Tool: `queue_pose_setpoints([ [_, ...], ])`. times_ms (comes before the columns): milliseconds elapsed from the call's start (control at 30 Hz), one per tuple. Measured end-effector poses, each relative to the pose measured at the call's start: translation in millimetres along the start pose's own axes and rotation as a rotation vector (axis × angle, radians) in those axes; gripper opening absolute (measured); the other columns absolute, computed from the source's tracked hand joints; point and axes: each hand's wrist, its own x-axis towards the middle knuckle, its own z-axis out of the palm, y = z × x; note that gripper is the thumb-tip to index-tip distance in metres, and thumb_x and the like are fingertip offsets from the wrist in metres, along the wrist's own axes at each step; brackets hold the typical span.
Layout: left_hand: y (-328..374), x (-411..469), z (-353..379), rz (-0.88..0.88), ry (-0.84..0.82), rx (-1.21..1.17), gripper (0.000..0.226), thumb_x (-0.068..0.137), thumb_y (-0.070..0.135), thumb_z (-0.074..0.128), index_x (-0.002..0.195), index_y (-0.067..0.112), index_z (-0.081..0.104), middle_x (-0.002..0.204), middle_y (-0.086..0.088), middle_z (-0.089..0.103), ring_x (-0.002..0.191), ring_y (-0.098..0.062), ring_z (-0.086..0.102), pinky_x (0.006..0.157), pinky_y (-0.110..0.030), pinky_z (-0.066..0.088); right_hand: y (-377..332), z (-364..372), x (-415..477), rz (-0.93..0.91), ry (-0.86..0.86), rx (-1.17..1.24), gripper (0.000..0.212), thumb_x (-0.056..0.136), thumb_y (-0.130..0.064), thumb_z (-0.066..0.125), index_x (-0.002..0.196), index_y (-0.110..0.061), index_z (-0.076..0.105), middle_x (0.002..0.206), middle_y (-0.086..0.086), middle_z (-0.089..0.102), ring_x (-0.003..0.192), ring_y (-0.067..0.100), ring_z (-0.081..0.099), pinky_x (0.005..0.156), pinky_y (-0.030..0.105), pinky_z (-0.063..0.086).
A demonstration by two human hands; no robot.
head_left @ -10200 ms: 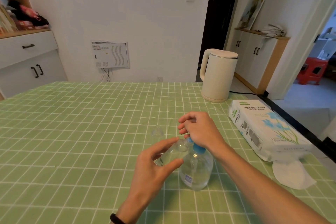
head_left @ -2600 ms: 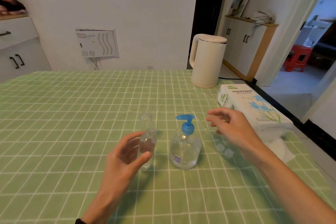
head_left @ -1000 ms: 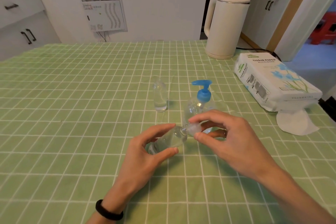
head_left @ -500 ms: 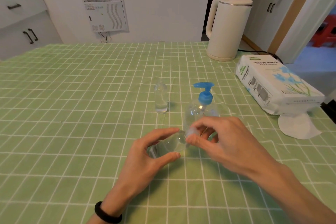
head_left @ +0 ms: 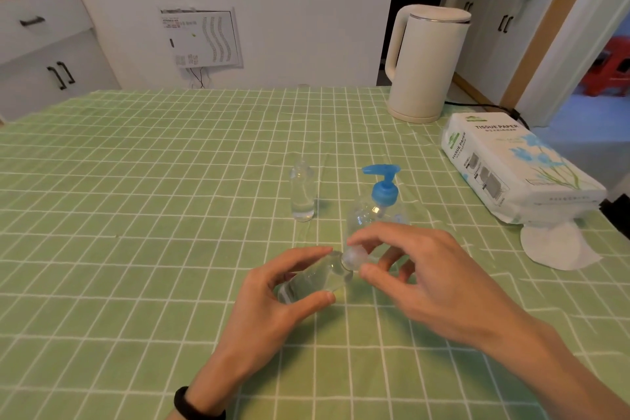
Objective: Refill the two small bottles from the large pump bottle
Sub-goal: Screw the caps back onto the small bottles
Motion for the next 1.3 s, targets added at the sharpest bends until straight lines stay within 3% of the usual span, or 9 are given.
queue_pose_setpoints([
  [67, -0.7, -0.6, -0.4, -0.006, -0.006, 0.017, 0.057, 0.078, 0.023, 0.09, 0.126, 0.048, 0.071, 0.128, 0.022, 0.074, 0.123, -0.004, 0.068, 0.107, -0.035, 0.049, 0.1, -1.3, 1.5, 0.041, 0.013, -0.046, 0.027, 0.094, -0.063, 0.061, 0.101, -0.039, 0.071, 0.09, -0.024, 0.071, 0.081, -0.002, 0.069, 0.067, 0.022, 0.055],
  [167, 0.1, -0.9, 0.4, -0.004, -0.002, 0.018, 0.056, 0.079, 0.025, 0.089, 0.125, 0.049, 0.07, 0.128, 0.023, 0.073, 0.123, -0.002, 0.067, 0.106, -0.031, 0.047, 1.0, -4.3, 1.0, 0.051, 0.004, -0.027, 0.039, 0.089, -0.074, 0.057, 0.111, -0.044, 0.069, 0.091, -0.028, 0.07, 0.08, -0.004, 0.069, 0.065, 0.015, 0.05],
  [333, -0.9, -0.8, 1.4, 0.004, -0.009, 0.022, 0.057, 0.078, 0.018, 0.09, 0.124, 0.047, 0.072, 0.126, 0.022, 0.075, 0.122, -0.004, 0.068, 0.105, -0.024, 0.051, 0.4, -3.4, 0.9, 0.071, -0.016, -0.038, 0.034, 0.089, -0.071, 0.06, 0.104, -0.042, 0.068, 0.088, -0.028, 0.07, 0.074, -0.003, 0.069, 0.065, 0.018, 0.051],
  [467, 0.1, -0.7, 1.6, 0.001, -0.014, 0.006, 0.057, 0.079, 0.013, 0.09, 0.123, 0.046, 0.073, 0.125, 0.02, 0.075, 0.12, -0.003, 0.069, 0.104, -0.017, 0.049, -2.2, -4.4, 0.2, 0.046, -0.036, -0.041, 0.031, 0.09, -0.061, 0.064, 0.118, -0.049, 0.062, 0.096, -0.03, 0.068, 0.082, -0.002, 0.071, 0.067, 0.015, 0.049],
  [567, 1.1, 0.1, 1.9, 0.004, -0.009, 0.005, 0.057, 0.079, 0.014, 0.09, 0.123, 0.045, 0.073, 0.124, 0.02, 0.076, 0.12, -0.005, 0.069, 0.103, -0.021, 0.051, -2.1, -4.3, 1.3, 0.08, -0.009, -0.043, 0.027, 0.091, -0.064, 0.064, 0.106, -0.042, 0.068, 0.086, -0.027, 0.072, 0.077, -0.003, 0.07, 0.064, 0.02, 0.051],
  [667, 2.1, -0.5, 2.4, 0.004, -0.012, -0.013, 0.057, 0.079, 0.013, 0.09, 0.123, 0.045, 0.073, 0.124, 0.019, 0.076, 0.12, -0.004, 0.07, 0.104, -0.019, 0.05, -3.5, -3.2, 0.9, 0.061, -0.044, -0.011, 0.036, 0.086, -0.067, 0.061, 0.117, -0.048, 0.063, 0.091, -0.026, 0.072, 0.079, -0.002, 0.071, 0.067, 0.02, 0.052],
  [1000, 3.6, -1.4, 2.1, 0.008, -0.014, -0.043, 0.053, 0.076, 0.027, 0.09, 0.122, 0.046, 0.073, 0.124, 0.019, 0.076, 0.121, -0.003, 0.069, 0.106, -0.016, 0.048, -3.7, -3.8, 0.8, 0.1, -0.054, -0.02, 0.035, 0.084, -0.071, 0.063, 0.103, -0.042, 0.067, 0.083, -0.028, 0.072, 0.069, -0.001, 0.07, 0.07, 0.032, 0.059],
  [1133, 1.7, -1.9, 0.2, -0.003, -0.014, -0.045, 0.055, 0.078, 0.018, 0.091, 0.123, 0.046, 0.073, 0.125, 0.019, 0.075, 0.122, -0.004, 0.068, 0.106, -0.017, 0.049, -2.1, -1.7, 1.0, 0.097, -0.077, -0.03, 0.03, 0.088, -0.066, 0.064, 0.11, -0.045, 0.064, 0.086, -0.028, 0.073, 0.069, 0.0, 0.07, 0.071, 0.034, 0.061],
  [1300, 3.1, -2.2, 0.0, 0.002, 0.01, -0.048, 0.052, 0.076, 0.03, 0.088, 0.123, 0.045, 0.072, 0.125, 0.019, 0.075, 0.122, -0.003, 0.069, 0.105, -0.015, 0.048, -2.9, -0.2, 0.1, 0.082, -0.073, 0.005, 0.036, 0.089, -0.063, 0.063, 0.122, -0.051, 0.059, 0.09, -0.026, 0.073, 0.071, 0.0, 0.072, 0.073, 0.031, 0.06],
])
